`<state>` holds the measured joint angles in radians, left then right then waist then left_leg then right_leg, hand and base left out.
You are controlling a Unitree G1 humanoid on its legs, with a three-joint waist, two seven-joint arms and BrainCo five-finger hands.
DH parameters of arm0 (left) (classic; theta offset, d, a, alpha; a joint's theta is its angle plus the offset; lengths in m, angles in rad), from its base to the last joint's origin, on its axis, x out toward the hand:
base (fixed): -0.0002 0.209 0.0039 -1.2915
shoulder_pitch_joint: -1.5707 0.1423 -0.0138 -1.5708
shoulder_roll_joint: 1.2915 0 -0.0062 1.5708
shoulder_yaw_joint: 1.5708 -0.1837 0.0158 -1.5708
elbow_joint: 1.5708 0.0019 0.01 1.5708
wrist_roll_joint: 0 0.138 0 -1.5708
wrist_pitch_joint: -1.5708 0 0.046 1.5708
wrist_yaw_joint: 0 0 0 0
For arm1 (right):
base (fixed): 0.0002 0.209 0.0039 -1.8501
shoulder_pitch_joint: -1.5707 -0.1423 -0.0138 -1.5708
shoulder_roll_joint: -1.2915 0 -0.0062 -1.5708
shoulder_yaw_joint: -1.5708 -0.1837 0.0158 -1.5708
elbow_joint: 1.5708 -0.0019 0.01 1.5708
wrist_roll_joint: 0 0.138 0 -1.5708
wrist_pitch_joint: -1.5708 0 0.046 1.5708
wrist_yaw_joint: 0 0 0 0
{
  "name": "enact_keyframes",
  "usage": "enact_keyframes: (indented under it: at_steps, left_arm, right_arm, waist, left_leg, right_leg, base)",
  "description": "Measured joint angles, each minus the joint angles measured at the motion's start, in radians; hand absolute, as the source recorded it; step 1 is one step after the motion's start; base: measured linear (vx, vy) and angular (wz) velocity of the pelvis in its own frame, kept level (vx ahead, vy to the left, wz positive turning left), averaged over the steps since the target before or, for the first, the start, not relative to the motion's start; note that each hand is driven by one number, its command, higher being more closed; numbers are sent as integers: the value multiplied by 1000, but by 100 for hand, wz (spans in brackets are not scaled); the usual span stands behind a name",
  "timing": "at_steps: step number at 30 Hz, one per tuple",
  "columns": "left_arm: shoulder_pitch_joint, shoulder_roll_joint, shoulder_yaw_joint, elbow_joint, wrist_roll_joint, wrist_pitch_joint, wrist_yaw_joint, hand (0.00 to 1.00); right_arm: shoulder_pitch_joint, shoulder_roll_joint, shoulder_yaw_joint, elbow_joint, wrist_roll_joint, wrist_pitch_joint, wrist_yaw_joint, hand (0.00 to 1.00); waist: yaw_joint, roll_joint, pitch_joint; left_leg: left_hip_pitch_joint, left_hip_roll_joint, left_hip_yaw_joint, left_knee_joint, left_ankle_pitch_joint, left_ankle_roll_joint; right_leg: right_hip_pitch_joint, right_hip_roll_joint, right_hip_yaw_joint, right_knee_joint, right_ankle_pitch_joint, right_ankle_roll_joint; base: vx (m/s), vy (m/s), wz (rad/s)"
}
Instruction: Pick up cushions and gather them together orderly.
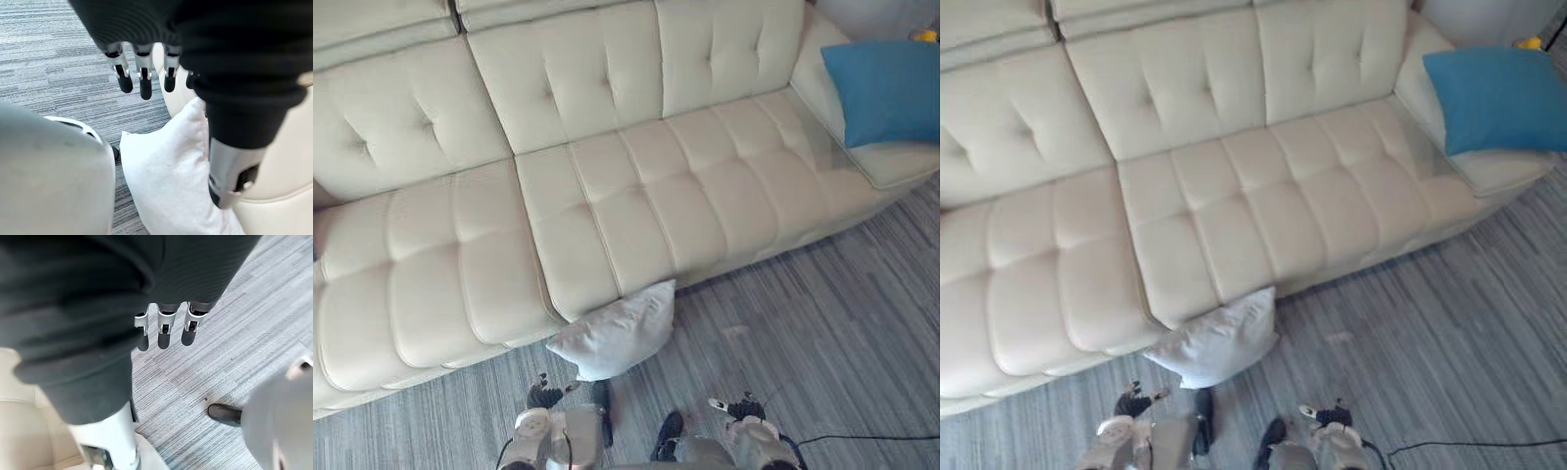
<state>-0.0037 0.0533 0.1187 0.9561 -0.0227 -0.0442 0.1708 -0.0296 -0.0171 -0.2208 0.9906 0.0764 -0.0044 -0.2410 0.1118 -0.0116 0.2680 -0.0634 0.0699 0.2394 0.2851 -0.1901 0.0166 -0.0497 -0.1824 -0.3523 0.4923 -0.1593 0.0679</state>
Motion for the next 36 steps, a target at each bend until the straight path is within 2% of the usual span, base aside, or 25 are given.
enact_keyframes:
  at_steps: [2,3,4,7,8,9,10,11,12,13,15,17,19,20,23,25,28,30,33,35,36]
  left_arm:
    - [5,3,0,-1,1,1,0,0]
    - [9,5,4,-4,0,1,0,0]
    - [10,7,5,-4,1,2,0,0]
    - [13,0,18,-13,0,2,1,0]
    - [12,-5,22,-14,1,2,4,0]
    - [12,-5,21,-14,1,2,4,0]
    - [8,-5,21,-14,2,2,4,0]
    - [1,-7,21,-6,2,4,4,0]
    - [-1,-17,21,-2,2,5,5,0]
    - [2,-38,27,-4,2,2,7,0]
    - [3,-56,43,-4,2,2,16,0]
    - [-2,-60,44,-5,2,1,22,0]
    - [-8,-63,41,-14,2,0,22,0]
    - [-13,-65,40,-14,2,0,22,0]
    - [-18,-68,33,-13,3,0,22,0]
    - [-18,-59,17,-13,3,-1,22,0]
    - [-11,-44,-2,-11,2,1,21,0]
    - [-7,-35,-9,-11,1,2,22,0]
    - [-6,-30,-21,-11,0,2,23,0]
    - [-16,-29,-20,-15,-3,2,25,0]
    - [-34,-24,-19,-27,-16,2,30,0]
  right_arm:
    - [23,9,10,-33,-4,-3,5,0]
    - [27,14,11,-35,-17,-6,6,0]
    - [27,18,11,-32,-26,-4,6,0]
    - [25,20,21,-30,-36,-4,7,0]
    - [26,20,26,-31,-35,-6,7,0]
    - [27,20,27,-30,-35,-6,7,0]
    - [30,21,27,-28,-35,-6,7,0]
    - [35,19,25,-19,-33,-5,8,0]
    - [35,16,25,-15,-33,-5,7,0]
    - [36,7,18,-15,-33,-4,7,0]
    - [36,11,19,-22,-32,-4,7,0]
    - [39,17,19,-28,-32,-4,6,0]
    - [39,18,18,-32,-31,-4,6,0]
    - [38,17,12,-33,-29,-4,5,0]
    - [40,17,-12,-36,-25,-4,5,0]
    - [41,21,-11,-36,-24,-4,6,0]
    - [58,52,-12,-36,-17,-4,7,0]
    - [63,55,-13,-37,-17,-4,6,0]
    - [61,54,-14,-37,-17,-4,4,0]
    - [46,55,-13,-38,-16,-4,2,0]
    - [23,50,-12,-39,-14,-4,-3,0]
  waist:
    - [-2,-7,-2]
    - [-1,-14,-5]
    - [-4,-25,-12]
    - [-2,-27,-14]
    - [-3,-27,-15]
    - [-4,-30,-18]
    - [-7,-36,-24]
    - [-7,-35,-36]
    - [-6,-24,-41]
    - [-1,0,-57]
    - [-1,20,-68]
    - [-1,19,-68]
    - [-1,11,-67]
    - [-5,6,-70]
    - [-8,3,-71]
    - [-6,-9,-76]
    - [-7,-27,-92]
    - [-8,-37,-99]
    - [-8,-40,-101]
    - [-8,-40,-100]
    - [-8,-41,-87]
  left_leg:
    - [29,-1,-2,26,-32,3]
    - [38,-6,-8,35,-45,7]
    - [49,-11,-31,34,-50,7]
    - [45,-10,-114,31,-51,3]
    - [41,-9,-164,35,-56,-11]
    - [37,-10,-179,36,-56,-17]
    - [20,-17,-231,48,-57,-44]
    - [-3,-30,-298,58,-58,-71]
    - [-9,-24,-322,55,-53,-80]
    - [-24,3,-362,31,-36,-107]
    - [-24,31,-428,-16,-3,-139]
    - [-27,42,-445,-44,32,-146]
    - [-48,40,-424,-65,80,-144]
    - [-64,37,-393,-80,109,-131]
    - [-75,50,-198,-89,109,-107]
    - [-74,31,-191,-95,126,-106]
    - [-63,4,-185,-126,138,-84]
    - [-58,-15,-183,-158,149,-86]
    - [-63,-22,-170,-164,149,-86]
    - [-107,-27,-168,-139,146,-82]
    - [-167,-26,-172,-78,135,-80]
  right_leg:
    - [-57,-38,20,171,-14,1]
    - [-78,-55,37,227,-35,15]
    - [-97,-60,55,219,-66,16]
    - [-116,-2,210,71,-80,6]
    - [-122,51,345,9,-79,8]
    - [-124,68,394,-13,-77,8]
    - [-122,94,473,-80,-50,13]
    - [-105,86,458,-114,-46,41]
    - [-104,92,434,-116,-40,33]
    - [-96,107,370,-127,-36,26]
    - [-80,122,285,-130,-32,20]
    - [-67,122,227,-132,-29,15]
    - [-66,105,173,-128,-29,13]
    - [-68,86,139,-130,-30,4]
    - [-69,48,88,-130,-38,-18]
    - [-62,32,93,-146,-44,-12]
    - [-51,12,102,-175,-37,-8]
    - [-50,-2,101,-191,-35,-1]
    - [-55,-9,97,-195,-34,0]
    - [-92,-15,99,-178,-41,6]
    - [-138,-20,100,-139,-43,7]
  base:
    - [139,62,10]
    - [182,-6,39]
    - [186,-71,63]
    - [143,-151,82]
    - [63,-189,69]
    - [71,-284,110]
    - [73,-346,136]
    - [83,-348,134]
    - [88,-329,127]
    - [63,-243,86]
    - [31,-315,96]
    - [-25,-243,90]
    - [-62,-125,89]
    - [-83,-23,70]
    - [-103,52,55]
    - [-98,104,7]
    - [-90,124,0]
    - [-63,105,7]
    - [-32,58,10]
    - [-24,24,9]
    - [2,12,11]
